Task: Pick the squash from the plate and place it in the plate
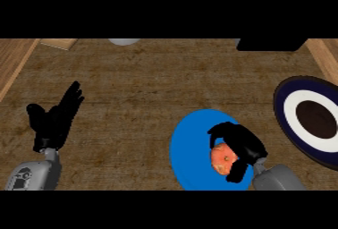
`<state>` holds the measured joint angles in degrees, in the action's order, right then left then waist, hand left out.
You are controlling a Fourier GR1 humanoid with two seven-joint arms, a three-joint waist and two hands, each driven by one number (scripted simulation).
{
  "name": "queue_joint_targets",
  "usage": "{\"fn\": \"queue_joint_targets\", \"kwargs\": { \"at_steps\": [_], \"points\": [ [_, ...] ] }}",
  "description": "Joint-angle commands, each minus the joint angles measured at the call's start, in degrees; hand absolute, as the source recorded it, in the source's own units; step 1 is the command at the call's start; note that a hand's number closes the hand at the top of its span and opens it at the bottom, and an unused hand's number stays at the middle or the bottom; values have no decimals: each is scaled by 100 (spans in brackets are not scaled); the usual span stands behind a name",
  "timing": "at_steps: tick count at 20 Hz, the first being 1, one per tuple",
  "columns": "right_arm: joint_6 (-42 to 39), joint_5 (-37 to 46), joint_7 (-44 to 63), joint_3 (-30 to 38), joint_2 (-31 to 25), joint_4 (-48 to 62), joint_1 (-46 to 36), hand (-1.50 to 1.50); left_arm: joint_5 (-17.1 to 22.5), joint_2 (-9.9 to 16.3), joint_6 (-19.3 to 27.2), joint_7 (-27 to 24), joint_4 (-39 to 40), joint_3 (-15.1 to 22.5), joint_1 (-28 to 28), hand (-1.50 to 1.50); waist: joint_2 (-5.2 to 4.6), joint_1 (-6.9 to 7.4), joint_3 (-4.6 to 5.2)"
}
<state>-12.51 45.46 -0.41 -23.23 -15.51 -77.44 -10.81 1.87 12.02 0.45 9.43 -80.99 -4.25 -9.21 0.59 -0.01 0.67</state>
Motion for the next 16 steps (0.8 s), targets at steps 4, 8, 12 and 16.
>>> {"fn": "queue_joint_targets", "kwargs": {
  "at_steps": [4,8,12,16],
  "points": [
    [179,129,-35,-9,362,-294,407,150,-129,-131,30,8,188,42,-121,0,-55,-8,-67],
    [-299,-449,327,733,76,-1341,386,150,0,42,-138,-133,316,-172,-123,0,-53,-43,-64],
    [-429,-640,964,1016,326,-1977,301,150,-90,-142,73,173,179,-61,-317,0,-53,-36,-65],
    [516,-371,916,1395,272,-2919,736,150,-86,-51,-28,-128,198,-125,-25,0,-31,-121,-64]
  ]
}}
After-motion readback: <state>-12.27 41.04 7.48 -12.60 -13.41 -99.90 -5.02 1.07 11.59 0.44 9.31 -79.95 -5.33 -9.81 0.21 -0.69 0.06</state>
